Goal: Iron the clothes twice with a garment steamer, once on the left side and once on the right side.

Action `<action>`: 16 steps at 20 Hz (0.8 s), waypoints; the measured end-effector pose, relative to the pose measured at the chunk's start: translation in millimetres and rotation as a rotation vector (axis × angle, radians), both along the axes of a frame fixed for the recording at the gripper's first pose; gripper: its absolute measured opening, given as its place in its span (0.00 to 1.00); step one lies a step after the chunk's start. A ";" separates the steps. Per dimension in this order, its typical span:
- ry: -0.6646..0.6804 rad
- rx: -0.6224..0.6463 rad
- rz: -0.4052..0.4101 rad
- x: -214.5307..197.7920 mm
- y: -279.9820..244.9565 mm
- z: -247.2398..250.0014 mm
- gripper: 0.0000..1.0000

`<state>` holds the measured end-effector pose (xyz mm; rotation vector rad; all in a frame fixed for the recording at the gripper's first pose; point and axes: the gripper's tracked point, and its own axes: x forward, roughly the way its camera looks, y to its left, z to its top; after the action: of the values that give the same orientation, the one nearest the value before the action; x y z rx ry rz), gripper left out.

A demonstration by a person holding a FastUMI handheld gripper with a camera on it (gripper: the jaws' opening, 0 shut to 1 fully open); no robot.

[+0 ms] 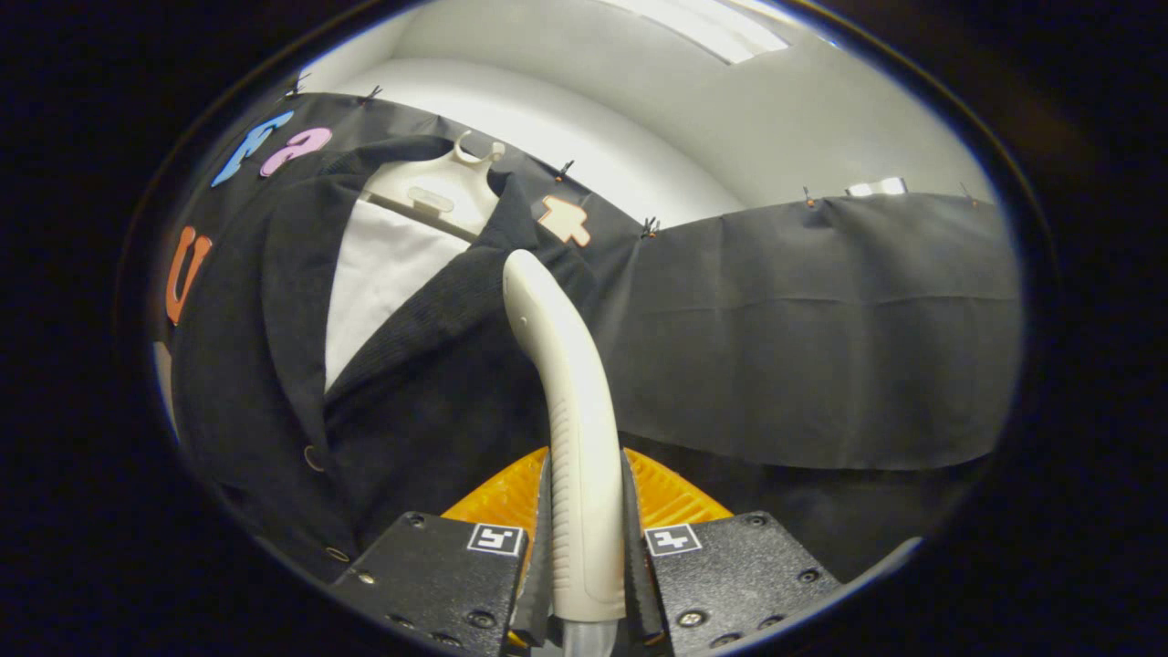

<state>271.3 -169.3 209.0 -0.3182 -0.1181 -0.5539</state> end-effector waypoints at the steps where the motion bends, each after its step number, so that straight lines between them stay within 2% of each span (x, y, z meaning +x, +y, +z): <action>1: 0.013 0.002 0.001 -3.6 1.4 -6.4 0.35; 9: 0.093 -0.001 -0.006 -16.1 5.3 -52.0 0.35; 16: 0.149 0.045 0.000 -33.7 3.9 -91.1 0.35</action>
<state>237.6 -165.4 118.0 -0.3142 0.0379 -0.5303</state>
